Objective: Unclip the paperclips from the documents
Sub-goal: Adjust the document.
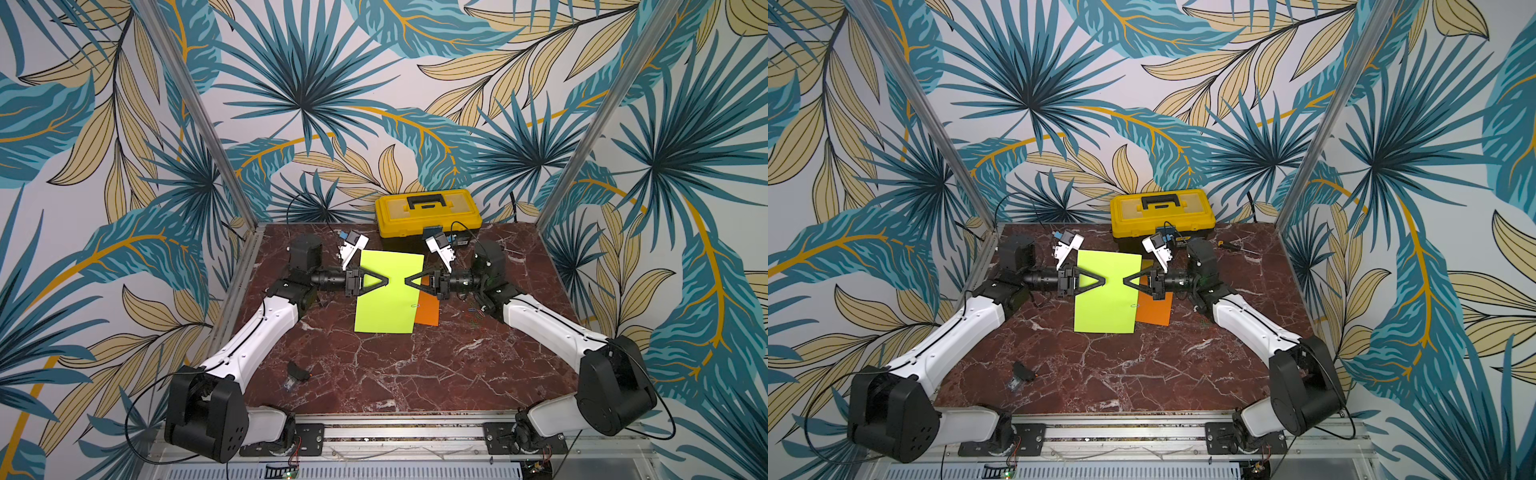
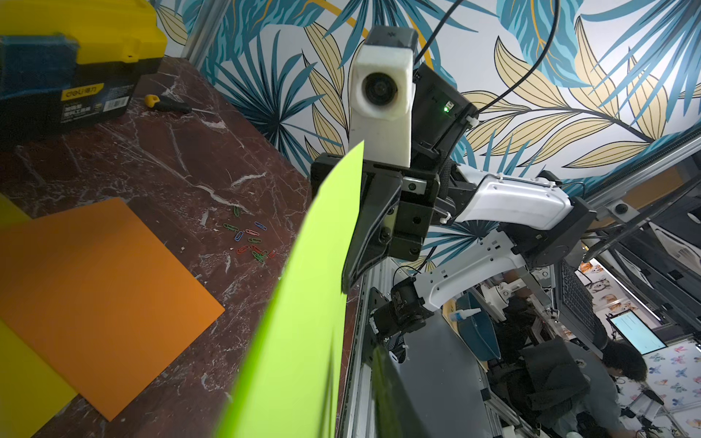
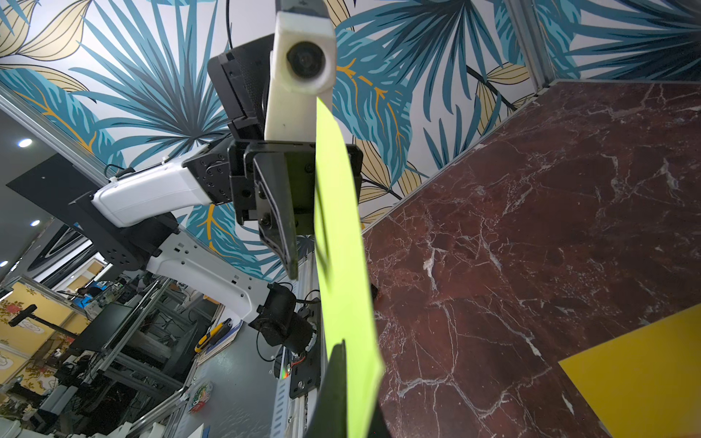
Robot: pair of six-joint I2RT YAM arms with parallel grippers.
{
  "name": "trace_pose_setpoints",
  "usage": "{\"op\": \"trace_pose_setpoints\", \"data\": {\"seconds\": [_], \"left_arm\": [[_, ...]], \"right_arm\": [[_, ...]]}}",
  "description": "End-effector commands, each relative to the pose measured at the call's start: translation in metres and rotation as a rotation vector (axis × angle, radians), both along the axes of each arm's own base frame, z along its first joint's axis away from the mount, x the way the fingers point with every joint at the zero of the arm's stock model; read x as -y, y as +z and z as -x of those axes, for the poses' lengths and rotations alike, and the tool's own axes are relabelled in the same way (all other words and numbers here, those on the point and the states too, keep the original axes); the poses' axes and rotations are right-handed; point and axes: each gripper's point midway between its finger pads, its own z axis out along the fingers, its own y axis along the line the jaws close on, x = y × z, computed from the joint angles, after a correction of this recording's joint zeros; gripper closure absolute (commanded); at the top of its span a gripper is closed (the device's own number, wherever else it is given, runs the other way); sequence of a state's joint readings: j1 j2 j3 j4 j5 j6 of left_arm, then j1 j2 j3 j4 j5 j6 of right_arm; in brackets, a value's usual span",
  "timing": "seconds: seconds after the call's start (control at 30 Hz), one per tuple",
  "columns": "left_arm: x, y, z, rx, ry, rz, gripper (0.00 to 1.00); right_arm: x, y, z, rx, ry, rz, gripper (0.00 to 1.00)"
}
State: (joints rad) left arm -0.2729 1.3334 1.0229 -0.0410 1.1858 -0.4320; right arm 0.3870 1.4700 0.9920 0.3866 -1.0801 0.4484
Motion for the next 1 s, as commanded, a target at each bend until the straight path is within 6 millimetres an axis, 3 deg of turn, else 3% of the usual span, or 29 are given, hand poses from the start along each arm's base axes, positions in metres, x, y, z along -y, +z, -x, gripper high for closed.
{"op": "trace_pose_setpoints", "data": {"seconds": [0.0, 0.43, 0.97], "left_arm": [[-0.003, 0.000, 0.004, 0.011, 0.007, 0.002, 0.75], [-0.005, -0.010, 0.006, -0.008, 0.021, -0.009, 0.75], [-0.004, -0.010, 0.003, -0.003, 0.031, -0.013, 0.99]], "right_arm": [[0.005, 0.018, -0.006, 0.043, -0.033, -0.013, 1.00], [0.011, 0.025, -0.018, 0.046, -0.062, -0.007, 1.00], [0.012, 0.020, -0.021, 0.029, -0.079, 0.010, 0.99]]}}
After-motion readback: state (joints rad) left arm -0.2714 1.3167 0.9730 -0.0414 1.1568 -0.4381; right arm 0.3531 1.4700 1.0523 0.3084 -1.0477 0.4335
